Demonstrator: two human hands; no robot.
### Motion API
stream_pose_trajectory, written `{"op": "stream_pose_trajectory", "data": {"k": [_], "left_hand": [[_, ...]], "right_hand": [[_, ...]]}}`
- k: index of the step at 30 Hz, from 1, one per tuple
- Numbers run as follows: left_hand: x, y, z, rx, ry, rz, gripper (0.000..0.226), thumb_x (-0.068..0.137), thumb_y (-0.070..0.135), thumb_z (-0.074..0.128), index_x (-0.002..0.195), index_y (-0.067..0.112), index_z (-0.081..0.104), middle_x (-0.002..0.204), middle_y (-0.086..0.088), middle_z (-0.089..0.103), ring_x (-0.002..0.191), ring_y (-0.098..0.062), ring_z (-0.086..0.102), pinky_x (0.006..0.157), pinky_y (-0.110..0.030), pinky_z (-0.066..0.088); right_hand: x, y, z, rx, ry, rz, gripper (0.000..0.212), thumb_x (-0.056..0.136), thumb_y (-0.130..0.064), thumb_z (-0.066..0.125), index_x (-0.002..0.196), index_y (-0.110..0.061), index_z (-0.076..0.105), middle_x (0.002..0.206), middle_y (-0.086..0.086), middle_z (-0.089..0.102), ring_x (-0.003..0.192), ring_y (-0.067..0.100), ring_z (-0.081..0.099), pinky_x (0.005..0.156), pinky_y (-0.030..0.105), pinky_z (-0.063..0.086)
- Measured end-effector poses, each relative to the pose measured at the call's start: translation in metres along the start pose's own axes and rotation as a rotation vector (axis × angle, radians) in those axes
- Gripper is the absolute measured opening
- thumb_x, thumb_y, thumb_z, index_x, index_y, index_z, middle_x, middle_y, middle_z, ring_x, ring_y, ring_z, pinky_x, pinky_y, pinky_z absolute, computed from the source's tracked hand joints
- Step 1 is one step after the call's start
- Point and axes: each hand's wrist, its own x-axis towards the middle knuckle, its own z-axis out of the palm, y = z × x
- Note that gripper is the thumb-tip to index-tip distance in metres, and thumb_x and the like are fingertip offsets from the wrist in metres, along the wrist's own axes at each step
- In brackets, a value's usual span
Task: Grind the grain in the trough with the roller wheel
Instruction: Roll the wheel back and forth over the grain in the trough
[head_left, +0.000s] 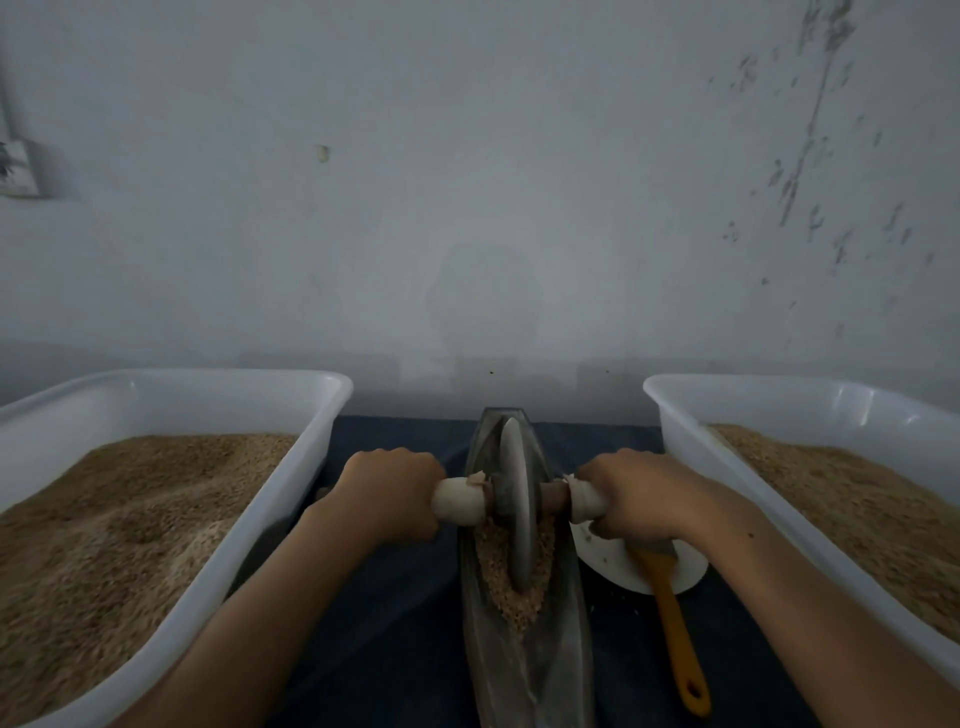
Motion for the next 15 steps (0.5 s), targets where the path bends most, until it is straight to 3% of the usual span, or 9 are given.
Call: {"op": "stream_pose_trajectory", "data": {"k": [5, 10, 15], "left_hand": [[0.003, 0.001, 0.006, -0.028, 0.151, -0.004, 0.030, 0.085, 0.041, 0.059, 0.111, 0.026, 0.056, 0.105, 0.003, 0.064, 0.097, -0.017, 0.060, 0.078, -0.030, 0.042], [0.002, 0.004, 0.012, -0.057, 0.255, -0.034, 0.025, 0.086, 0.041, 0.056, 0.105, 0.026, 0.051, 0.103, 0.004, 0.062, 0.095, -0.017, 0.059, 0.069, -0.027, 0.034], [-0.001, 0.002, 0.003, -0.063, 0.176, -0.040, 0.029, 0.086, 0.042, 0.057, 0.110, 0.027, 0.053, 0.107, 0.004, 0.063, 0.098, -0.018, 0.060, 0.075, -0.030, 0.040]], "right_hand": [[0.004, -0.002, 0.009, 0.019, 0.155, 0.015, 0.021, 0.089, -0.016, 0.057, 0.110, -0.019, 0.055, 0.107, 0.004, 0.061, 0.096, 0.022, 0.060, 0.078, 0.033, 0.048], [0.012, -0.005, 0.021, 0.001, 0.351, 0.013, 0.018, 0.091, -0.018, 0.052, 0.108, -0.021, 0.046, 0.107, -0.001, 0.061, 0.099, 0.021, 0.058, 0.081, 0.033, 0.043], [0.009, -0.003, 0.017, -0.020, 0.278, 0.031, 0.019, 0.089, -0.018, 0.054, 0.107, -0.021, 0.051, 0.107, 0.001, 0.062, 0.096, 0.022, 0.059, 0.074, 0.032, 0.043]]}}
